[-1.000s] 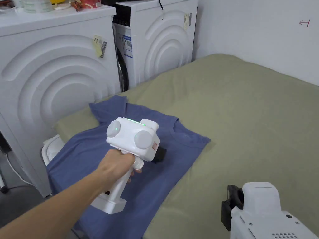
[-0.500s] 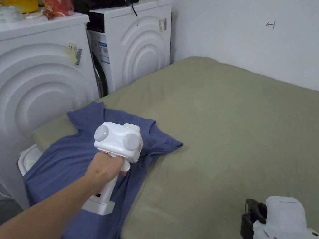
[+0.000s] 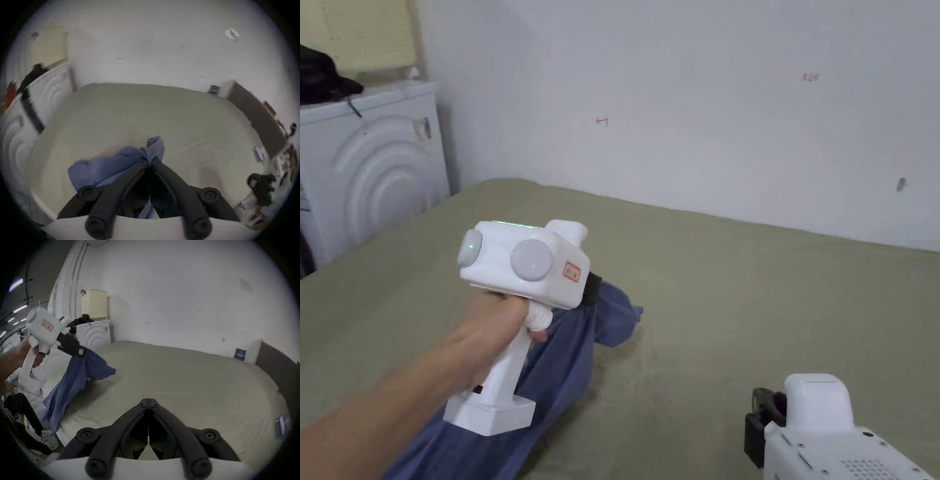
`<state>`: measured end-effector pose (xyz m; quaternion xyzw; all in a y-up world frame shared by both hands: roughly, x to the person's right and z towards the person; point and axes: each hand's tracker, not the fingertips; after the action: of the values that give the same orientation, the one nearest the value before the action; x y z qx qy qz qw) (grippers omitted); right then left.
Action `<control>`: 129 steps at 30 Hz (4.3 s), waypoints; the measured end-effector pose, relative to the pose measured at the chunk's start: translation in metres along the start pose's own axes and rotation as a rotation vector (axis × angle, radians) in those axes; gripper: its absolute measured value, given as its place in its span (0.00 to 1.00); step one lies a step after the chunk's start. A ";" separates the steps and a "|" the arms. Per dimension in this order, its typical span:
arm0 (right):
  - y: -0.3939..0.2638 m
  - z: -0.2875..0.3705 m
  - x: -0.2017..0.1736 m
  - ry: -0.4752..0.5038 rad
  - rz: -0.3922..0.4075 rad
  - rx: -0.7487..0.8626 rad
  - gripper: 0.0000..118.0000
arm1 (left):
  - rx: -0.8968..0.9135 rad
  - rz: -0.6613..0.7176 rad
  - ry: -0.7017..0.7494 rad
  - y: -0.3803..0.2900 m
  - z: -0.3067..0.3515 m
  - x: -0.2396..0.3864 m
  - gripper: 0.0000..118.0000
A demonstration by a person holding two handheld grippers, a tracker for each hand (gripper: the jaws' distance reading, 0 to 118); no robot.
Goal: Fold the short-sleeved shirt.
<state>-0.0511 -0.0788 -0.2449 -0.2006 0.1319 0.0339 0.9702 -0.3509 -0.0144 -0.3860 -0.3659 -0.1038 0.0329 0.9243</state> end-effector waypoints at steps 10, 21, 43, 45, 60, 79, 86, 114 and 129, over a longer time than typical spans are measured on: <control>-0.035 0.054 0.114 -0.277 -0.060 -0.060 0.00 | -0.227 -0.109 -0.358 -0.046 -0.149 0.235 0.00; -0.058 0.018 0.134 -0.286 -0.121 -0.135 0.00 | -0.246 -0.089 -0.266 -0.108 -0.193 0.215 0.99; -0.054 0.006 0.031 -0.124 -0.109 -0.096 0.00 | 0.043 0.127 0.275 -0.173 0.072 -0.108 0.00; -0.057 -0.002 0.028 -0.122 -0.099 -0.114 0.00 | -0.016 0.155 0.240 -0.169 0.049 -0.119 0.00; -0.073 -0.033 0.105 -0.261 -0.042 -0.263 0.00 | -0.295 0.060 0.292 -0.163 -0.089 -0.117 0.01; -0.083 -0.155 0.221 -0.247 -0.204 -0.639 0.49 | -0.336 0.099 0.227 -0.146 -0.101 -0.137 0.01; 0.008 -0.082 0.210 -0.233 -0.153 -0.372 0.01 | -0.084 0.197 0.252 -0.094 0.014 -0.152 0.01; 0.333 -0.048 0.224 -0.370 -0.075 0.119 0.01 | 0.399 0.027 0.583 0.202 0.144 -0.083 0.01; 0.111 -0.147 0.219 -0.332 -0.059 -0.172 0.01 | 0.120 0.016 0.496 0.040 -0.027 -0.126 0.01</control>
<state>0.1111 -0.0329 -0.4760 -0.2781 -0.0393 0.0494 0.9585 -0.4670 -0.0209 -0.4537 -0.3080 0.1311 -0.0442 0.9413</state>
